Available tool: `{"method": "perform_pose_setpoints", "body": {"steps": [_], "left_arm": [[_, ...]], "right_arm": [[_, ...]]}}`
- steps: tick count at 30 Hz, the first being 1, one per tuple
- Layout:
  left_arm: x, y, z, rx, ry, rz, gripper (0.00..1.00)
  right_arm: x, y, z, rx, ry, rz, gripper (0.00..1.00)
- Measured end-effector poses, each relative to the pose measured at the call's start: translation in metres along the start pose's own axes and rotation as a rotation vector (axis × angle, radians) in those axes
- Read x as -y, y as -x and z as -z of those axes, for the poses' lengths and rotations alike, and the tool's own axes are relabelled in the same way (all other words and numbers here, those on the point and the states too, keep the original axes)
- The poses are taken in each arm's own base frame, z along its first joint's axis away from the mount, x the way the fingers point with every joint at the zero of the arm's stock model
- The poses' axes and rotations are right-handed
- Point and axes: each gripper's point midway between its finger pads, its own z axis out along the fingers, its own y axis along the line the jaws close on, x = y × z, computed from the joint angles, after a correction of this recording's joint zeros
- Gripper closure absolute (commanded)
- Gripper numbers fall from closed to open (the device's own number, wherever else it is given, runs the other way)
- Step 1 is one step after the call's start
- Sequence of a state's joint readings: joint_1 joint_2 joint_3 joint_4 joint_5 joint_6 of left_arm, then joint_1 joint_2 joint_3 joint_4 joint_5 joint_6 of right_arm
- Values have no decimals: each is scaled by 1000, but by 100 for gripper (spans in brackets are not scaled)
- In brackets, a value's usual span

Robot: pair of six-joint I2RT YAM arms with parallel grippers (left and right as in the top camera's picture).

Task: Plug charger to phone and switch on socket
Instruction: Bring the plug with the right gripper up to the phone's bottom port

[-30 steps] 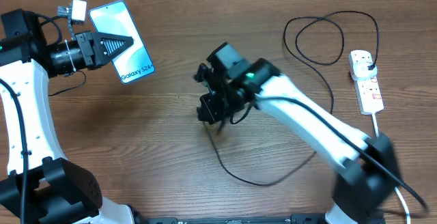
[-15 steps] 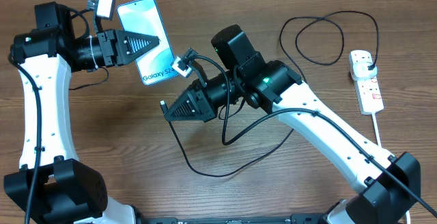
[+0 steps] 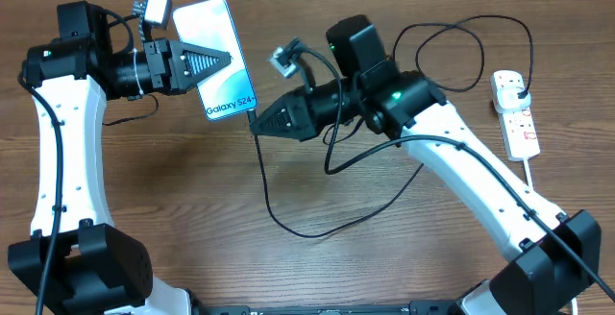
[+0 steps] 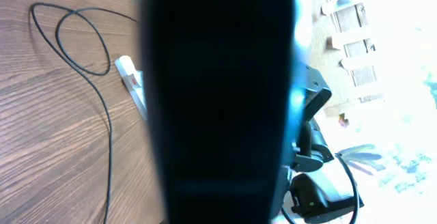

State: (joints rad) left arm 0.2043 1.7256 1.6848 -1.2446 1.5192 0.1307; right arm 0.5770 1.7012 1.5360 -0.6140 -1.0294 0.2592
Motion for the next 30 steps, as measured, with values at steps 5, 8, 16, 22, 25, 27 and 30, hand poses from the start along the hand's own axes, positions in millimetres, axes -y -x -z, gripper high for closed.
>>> {"method": "perform_pose_setpoints", "body": {"steps": [5, 8, 16, 22, 25, 27, 30], "left_arm": [[-3, 3, 0, 0, 15, -23, 96], [-7, 9, 0, 4, 39, -52, 96], [-4, 7, -10, -20, 22, 10, 96], [0, 0, -25, -59, 4, 14, 96], [1, 0, -25, -59, 2, 14, 96], [1, 0, -25, -59, 2, 14, 96], [0, 0, -24, -59, 3, 14, 96]], "right_arm": [[-7, -5, -2, -24, 37, -12, 96], [-13, -14, -5, -57, 64, -21, 96], [-15, -15, -6, -62, 73, -5, 96], [-15, -15, -6, -61, 74, -1, 96], [-15, -15, -6, -59, 74, 3, 96], [-15, -14, -6, -59, 74, 3, 96], [-15, -14, -6, -59, 75, 3, 96]]}}
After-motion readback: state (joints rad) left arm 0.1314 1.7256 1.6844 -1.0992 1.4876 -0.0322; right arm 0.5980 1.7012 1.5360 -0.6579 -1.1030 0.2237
